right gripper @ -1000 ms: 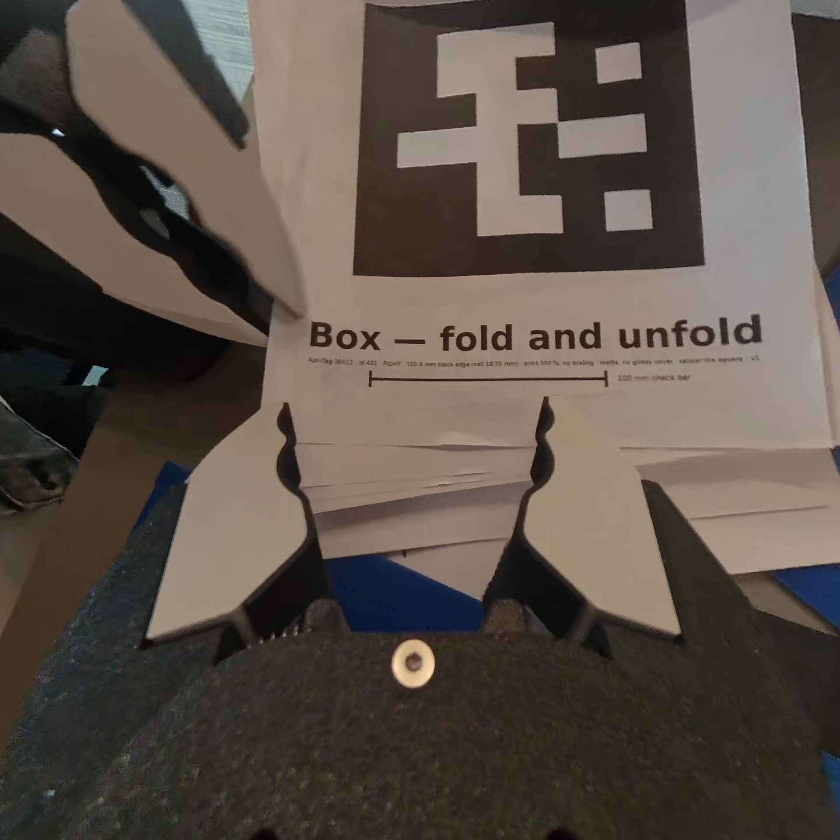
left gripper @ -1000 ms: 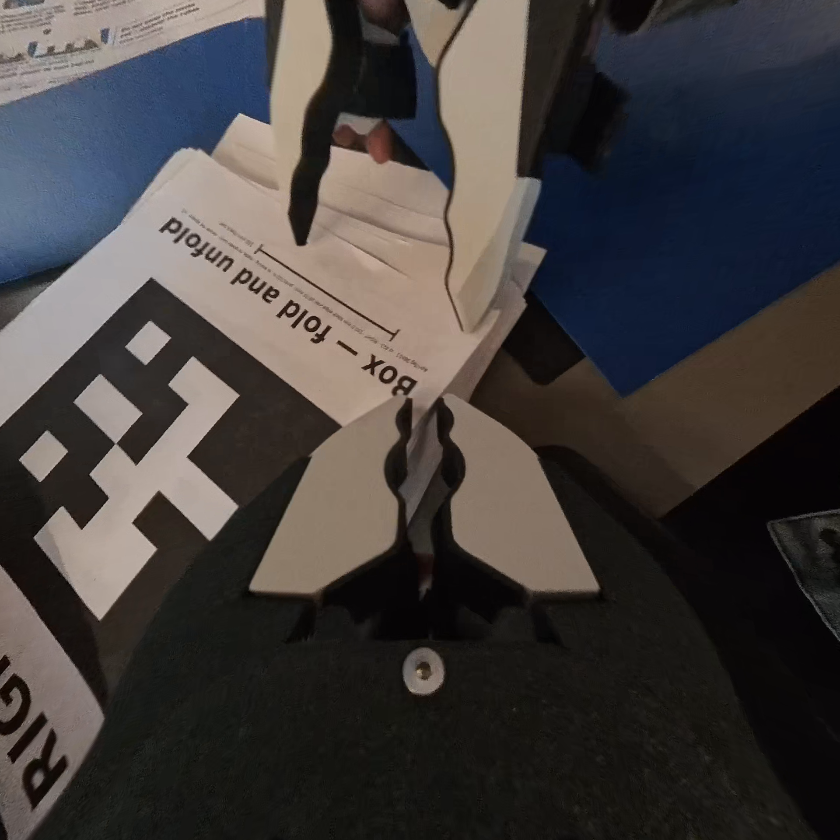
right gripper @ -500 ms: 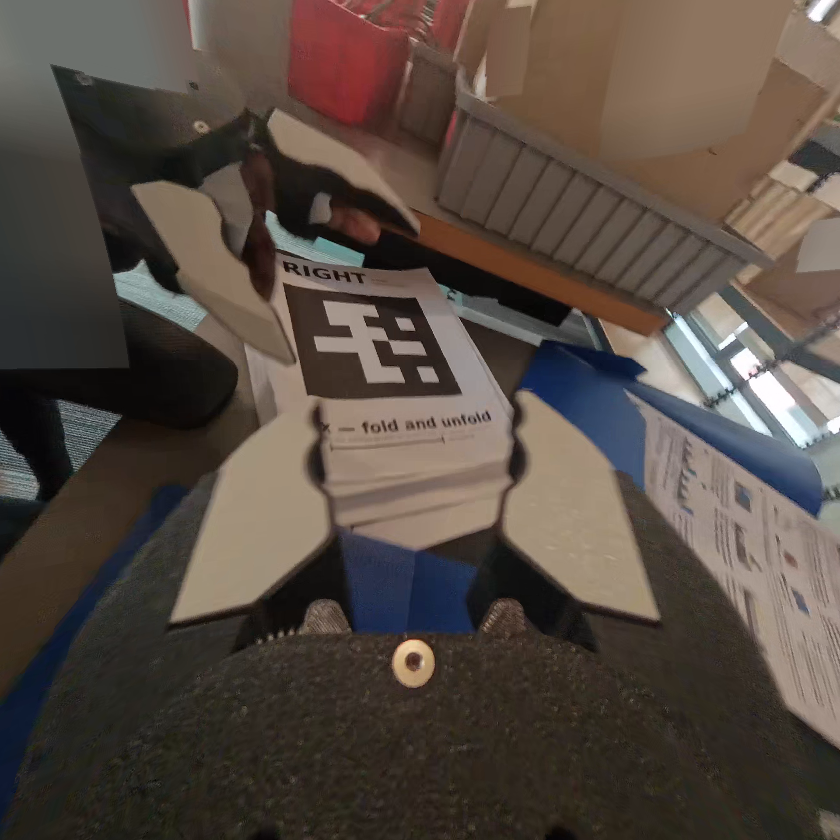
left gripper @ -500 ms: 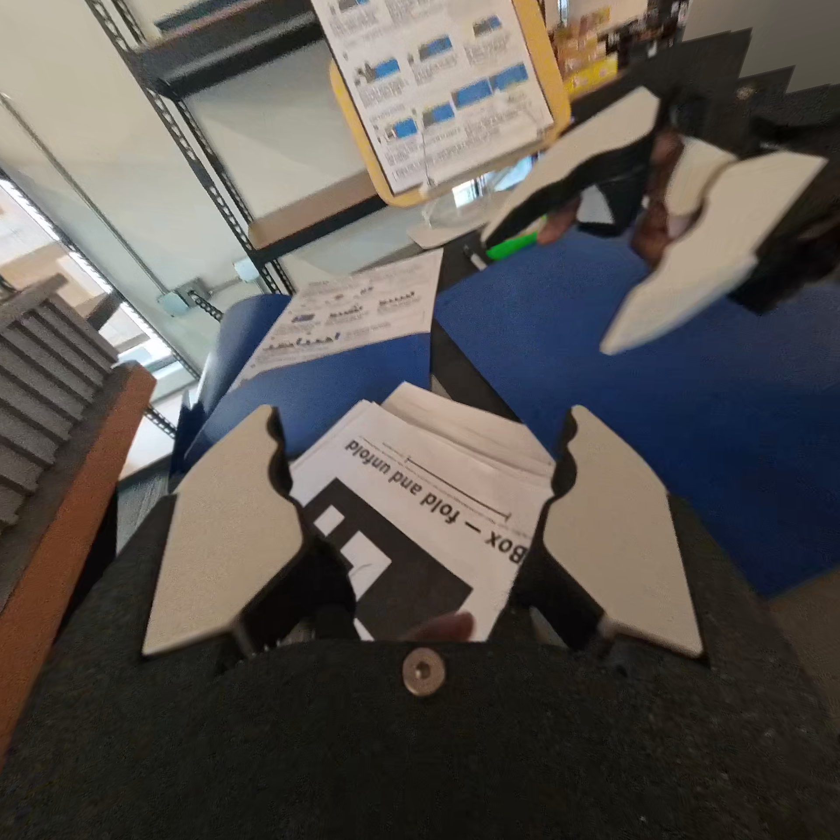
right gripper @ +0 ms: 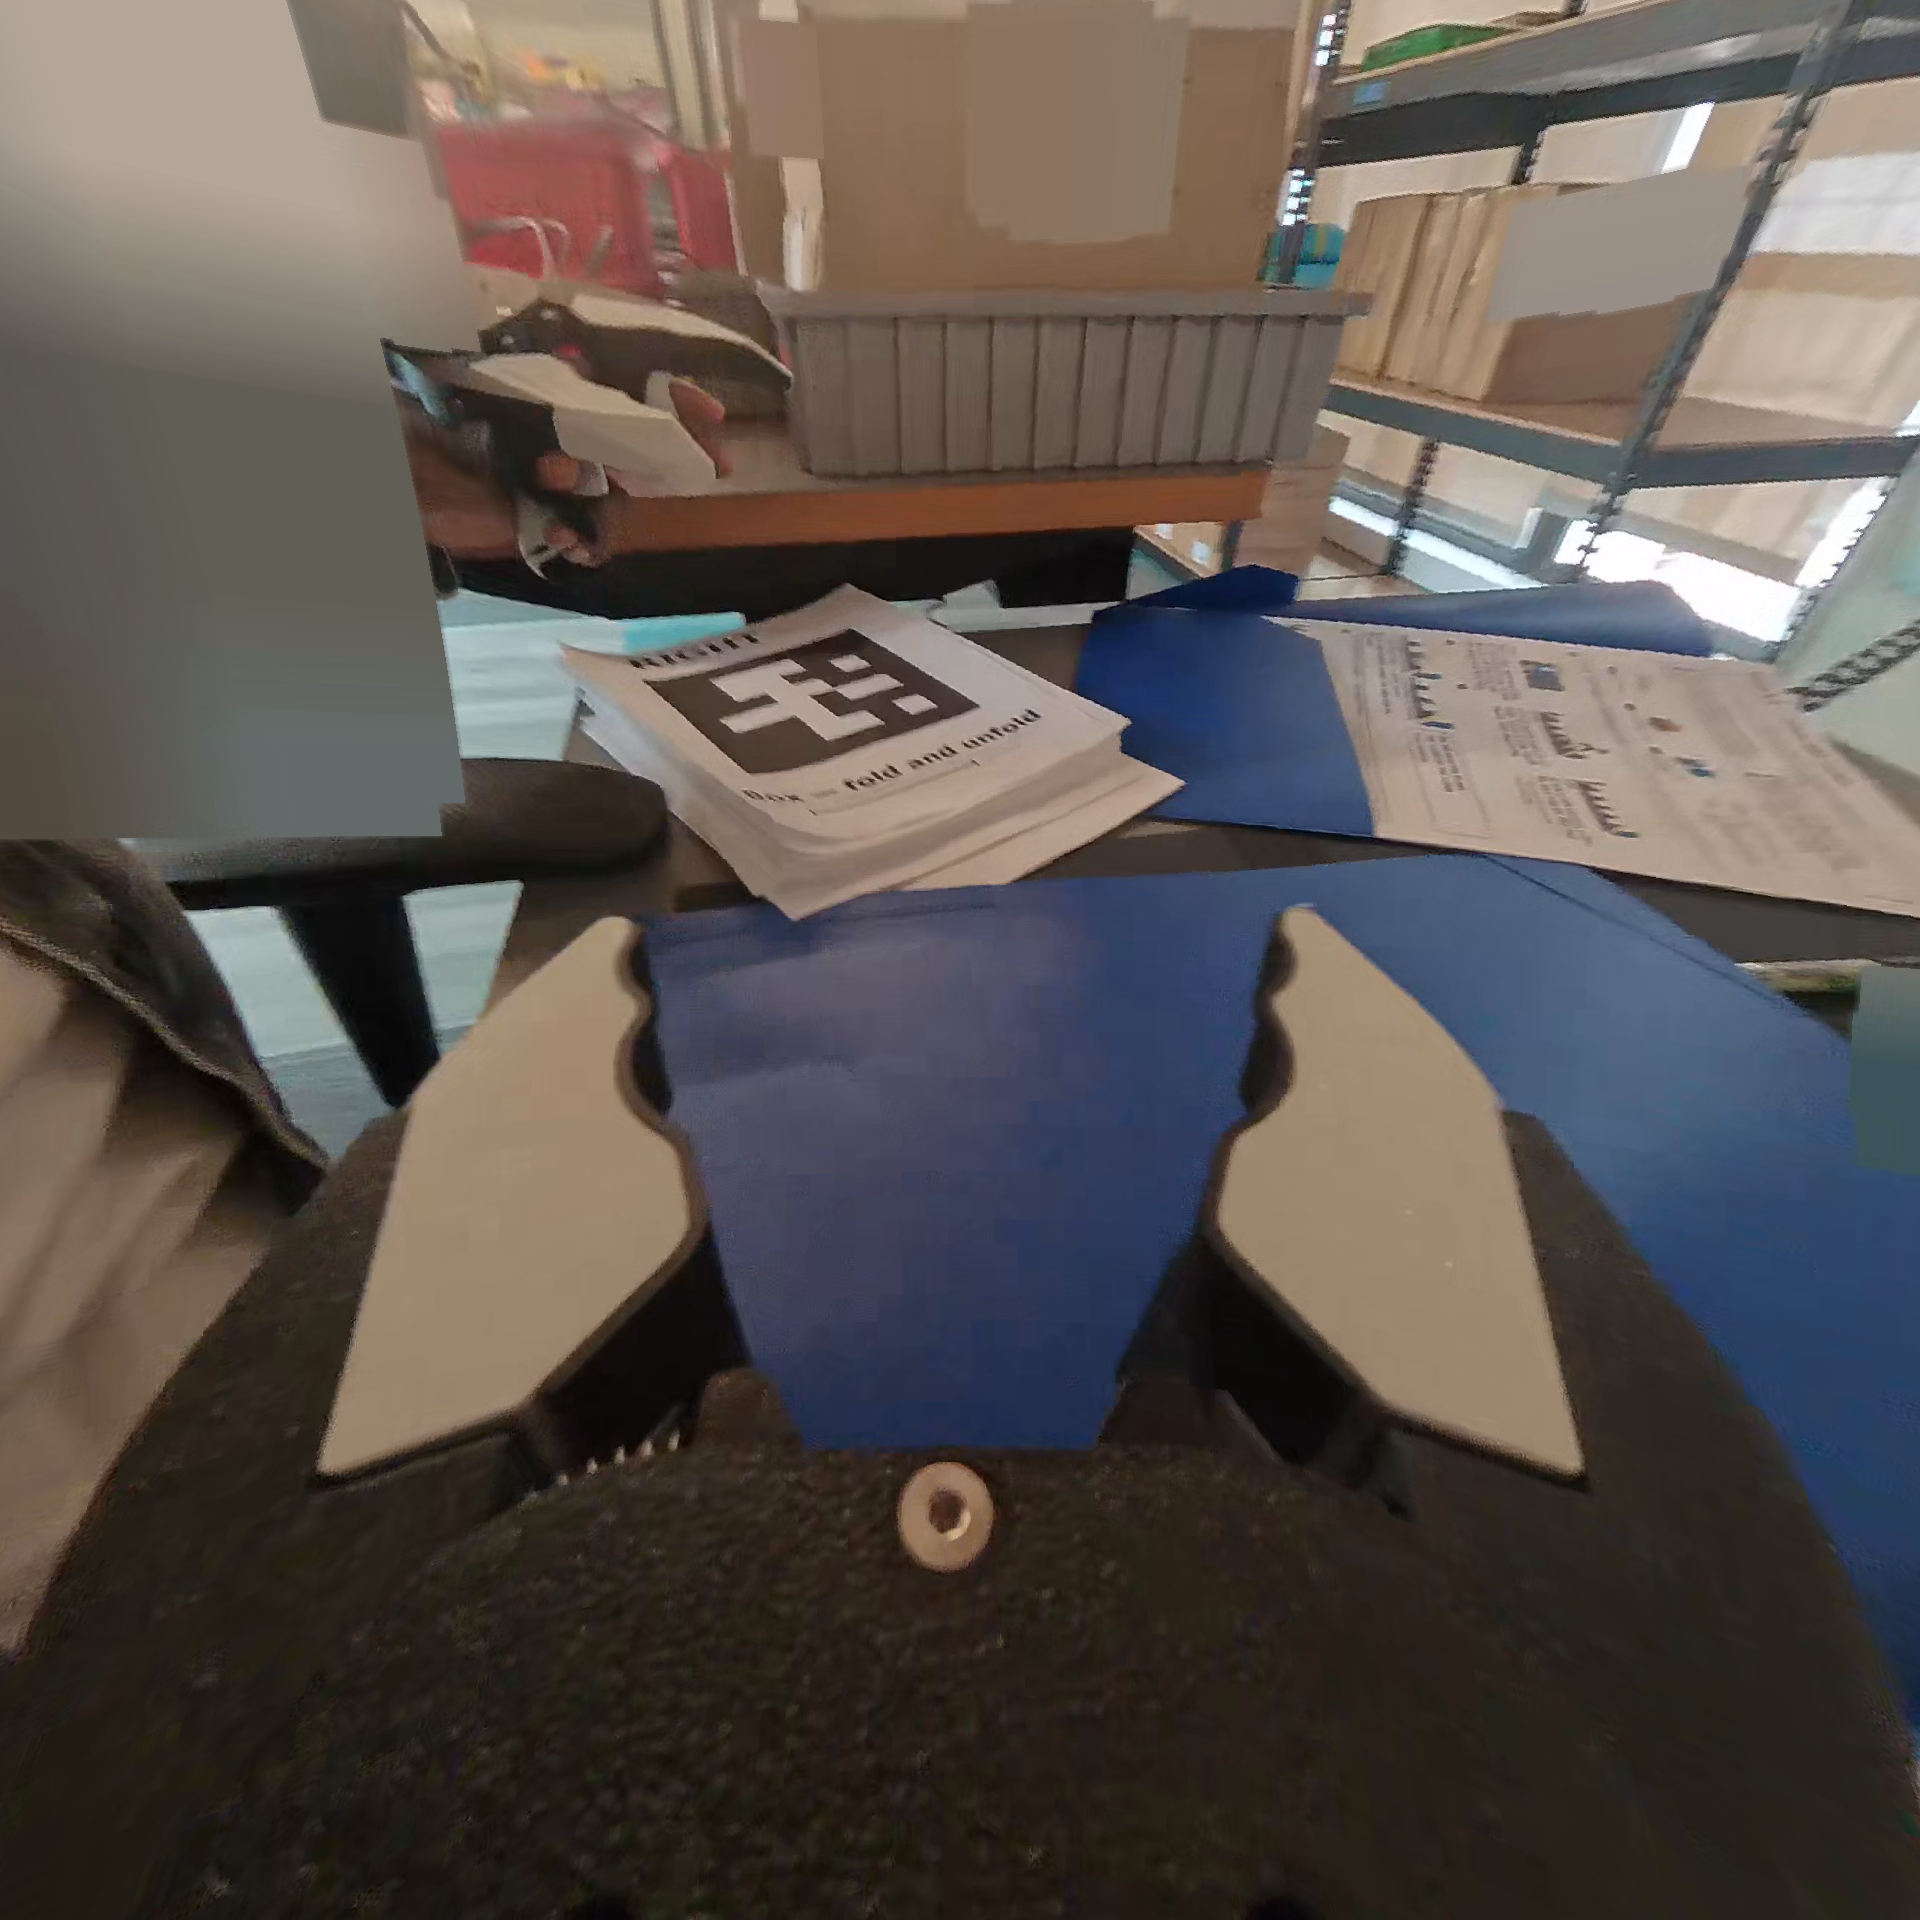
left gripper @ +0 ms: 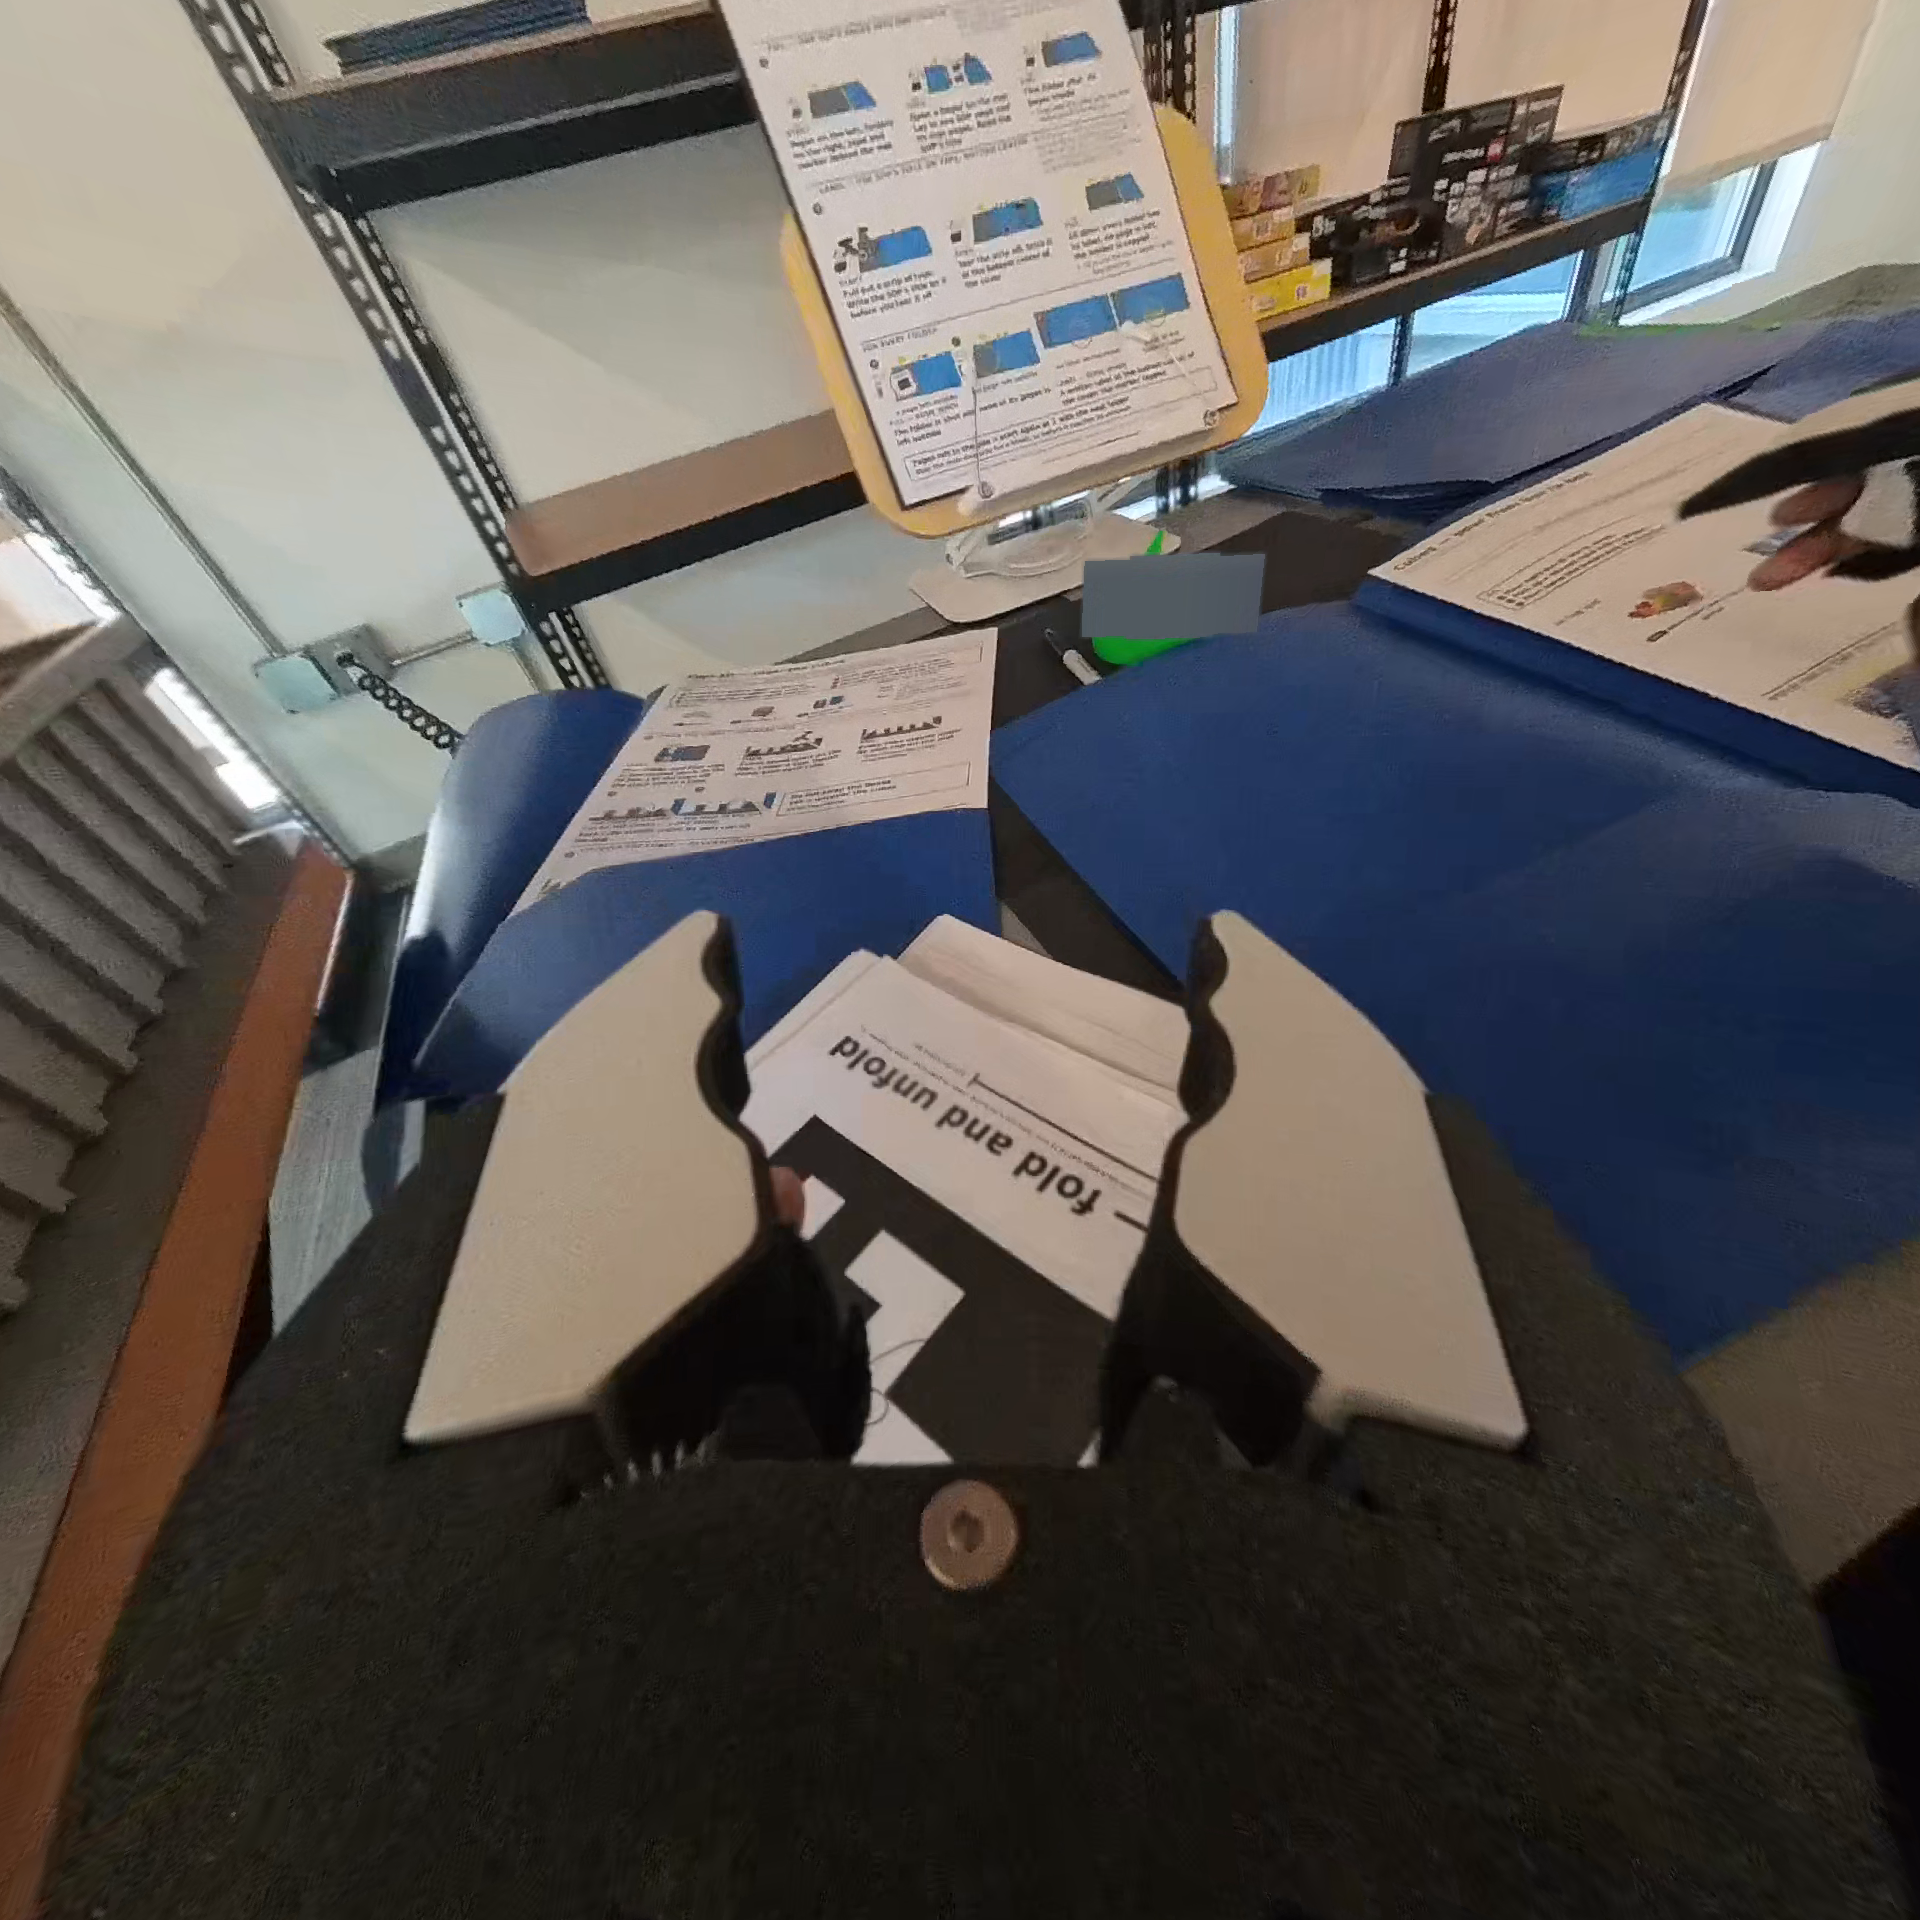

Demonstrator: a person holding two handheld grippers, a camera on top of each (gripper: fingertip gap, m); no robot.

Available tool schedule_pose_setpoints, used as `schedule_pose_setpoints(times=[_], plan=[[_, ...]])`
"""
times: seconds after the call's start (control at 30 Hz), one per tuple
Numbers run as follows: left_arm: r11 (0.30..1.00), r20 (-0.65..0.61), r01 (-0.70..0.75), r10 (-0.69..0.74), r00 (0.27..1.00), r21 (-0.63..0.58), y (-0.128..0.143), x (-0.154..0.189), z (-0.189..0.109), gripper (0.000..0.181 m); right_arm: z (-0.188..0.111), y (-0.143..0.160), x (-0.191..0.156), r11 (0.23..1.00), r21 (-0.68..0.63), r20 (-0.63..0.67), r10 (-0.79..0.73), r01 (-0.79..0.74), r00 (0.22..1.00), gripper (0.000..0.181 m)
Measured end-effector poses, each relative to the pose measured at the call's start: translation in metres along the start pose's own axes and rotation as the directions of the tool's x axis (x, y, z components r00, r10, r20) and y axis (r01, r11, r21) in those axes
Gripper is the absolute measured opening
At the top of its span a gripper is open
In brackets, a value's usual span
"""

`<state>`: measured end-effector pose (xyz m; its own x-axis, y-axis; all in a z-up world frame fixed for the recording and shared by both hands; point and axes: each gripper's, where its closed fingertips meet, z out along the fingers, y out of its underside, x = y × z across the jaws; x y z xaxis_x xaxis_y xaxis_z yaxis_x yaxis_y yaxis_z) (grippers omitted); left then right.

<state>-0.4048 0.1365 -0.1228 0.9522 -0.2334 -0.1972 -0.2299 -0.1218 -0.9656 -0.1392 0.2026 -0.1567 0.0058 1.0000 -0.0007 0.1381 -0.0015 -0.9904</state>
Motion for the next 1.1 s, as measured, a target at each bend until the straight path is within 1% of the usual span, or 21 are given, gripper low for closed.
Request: schedule_pose_setpoints(times=[0.03,0.07,0.13,0.2,0.23,0.27,0.3,0.37,0.43,0.47,0.53,0.6,0.67,0.73,0.77,0.83,0.9,0.93,1.0,1.03,1.1], plan=[[0.999,0.000,0.031,-0.031,1.000,0.018,0.001,-0.004,-0.009,0.092,0.006,-0.003,-0.003,1.000,0.019,0.028,0.008,-0.008,1.000,0.119],[0.998,0.000,0.064,-0.064,0.998,0.031,0.003,-0.007,-0.018,0.096,0.012,-0.007,-0.008,0.999,0.044,0.059,0.000,-0.002,0.998,0.123],[0.993,-0.006,0.117,-0.117,0.993,-0.002,0.017,-0.005,-0.031,0.099,0.027,-0.012,-0.019,0.997,0.076,0.113,-0.040,0.031,0.993,0.119],[0.992,-0.001,0.103,-0.104,0.995,-0.074,0.039,0.002,-0.035,0.096,0.044,-0.006,-0.031,0.998,0.040,0.144,-0.050,0.045,0.988,0.102],[0.992,-0.002,0.072,-0.073,0.997,-0.108,0.050,0.008,-0.034,0.089,0.052,-0.002,-0.042,0.999,0.006,0.180,-0.038,0.038,0.983,0.091],[0.989,-0.028,0.021,-0.025,0.999,-0.146,0.060,0.017,-0.030,0.081,0.059,0.005,-0.053,0.999,-0.038,0.218,-0.025,0.034,0.976,0.077],[0.980,-0.060,-0.041,0.029,0.998,-0.193,0.071,0.027,-0.024,0.075,0.066,0.012,-0.060,0.995,-0.090,0.231,-0.018,0.040,0.973,0.071],[0.943,-0.121,-0.184,0.156,0.980,-0.277,0.088,0.045,-0.010,0.072,0.080,0.028,-0.072,0.979,-0.185,0.245,-0.034,0.081,0.969,0.070],[0.885,-0.199,-0.352,0.302,0.932,-0.305,0.098,0.064,0.006,0.074,0.093,0.042,-0.086,0.962,-0.247,0.272,-0.050,0.119,0.961,0.068],[0.860,-0.237,-0.409,0.347,0.907,-0.306,0.100,0.072,0.014,0.075,0.099,0.050,-0.094,0.950,-0.282,0.286,-0.053,0.137,0.957,0.068],[0.838,-0.299,-0.444,0.356,0.885,-0.317,0.105,0.083,0.027,0.075,0.109,0.061,-0.103,0.930,-0.325,0.299,-0.072,0.172,0.952,0.066],[0.829,-0.340,-0.429,0.312,0.887,-0.359,0.113,0.089,0.036,0.076,0.117,0.062,-0.103,0.940,-0.273,0.279,-0.126,0.205,0.952,0.062],[0.809,-0.357,-0.417,0.277,0.892,-0.414,0.122,0.092,0.039,0.077,0.121,0.061,-0.097,0.960,-0.195,0.244,-0.153,0.203,0.958,0.051],[0.780,-0.348,-0.450,0.315,0.883,-0.436,0.130,0.090,0.040,0.073,0.122,0.067,-0.096,0.969,-0.187,0.262,-0.108,0.160,0.959,0.051],[0.761,-0.348,-0.472,0.338,0.874,-0.445,0.135,0.089,0.040,0.072,0.122,0.067,-0.096,0.970,-0.199,0.276,-0.080,0.138,0.958,0.055],[0.800,-0.337,-0.431,0.304,0.891,-0.418,0.134,0.091,0.038,0.066,0.122,0.066,-0.093,0.975,-0.203,0.281,-0.029,0.089,0.959,0.056],[0.811,-0.329,-0.404,0.278,0.903,-0.424,0.137,0.088,0.036,0.066,0.122,0.066,-0.092,0.977,-0.211,0.303,0.027,0.039,0.953,0.057],[0.819,-0.340,-0.394,0.262,0.903,-0.416,0.138,0.089,0.036,0.062,0.122,0.066,-0.092,0.975,-0.222,0.316,0.058,0.015,0.947,0.058],[0.844,-0.388,-0.360,0.201,0.899,-0.397,0.139,0.098,0.035,0.039,0.123,0.069,-0.090,0.965,-0.259,0.313,0.129,-0.046,0.941,0.058],[0.869,-0.380,-0.317,0.166,0.910,-0.380,0.136,0.099,0.037,0.030,0.123,0.071,-0.089,0.955,-0.284,0.308,0.172,-0.082,0.936,0.059],[0.900,-0.369,-0.258,0.120,0.922,-0.352,0.129,0.099,0.038,0.024,0.122,0.072,-0.095,0.932,-0.324,0.310,0.266,-0.162,0.913,0.058]])
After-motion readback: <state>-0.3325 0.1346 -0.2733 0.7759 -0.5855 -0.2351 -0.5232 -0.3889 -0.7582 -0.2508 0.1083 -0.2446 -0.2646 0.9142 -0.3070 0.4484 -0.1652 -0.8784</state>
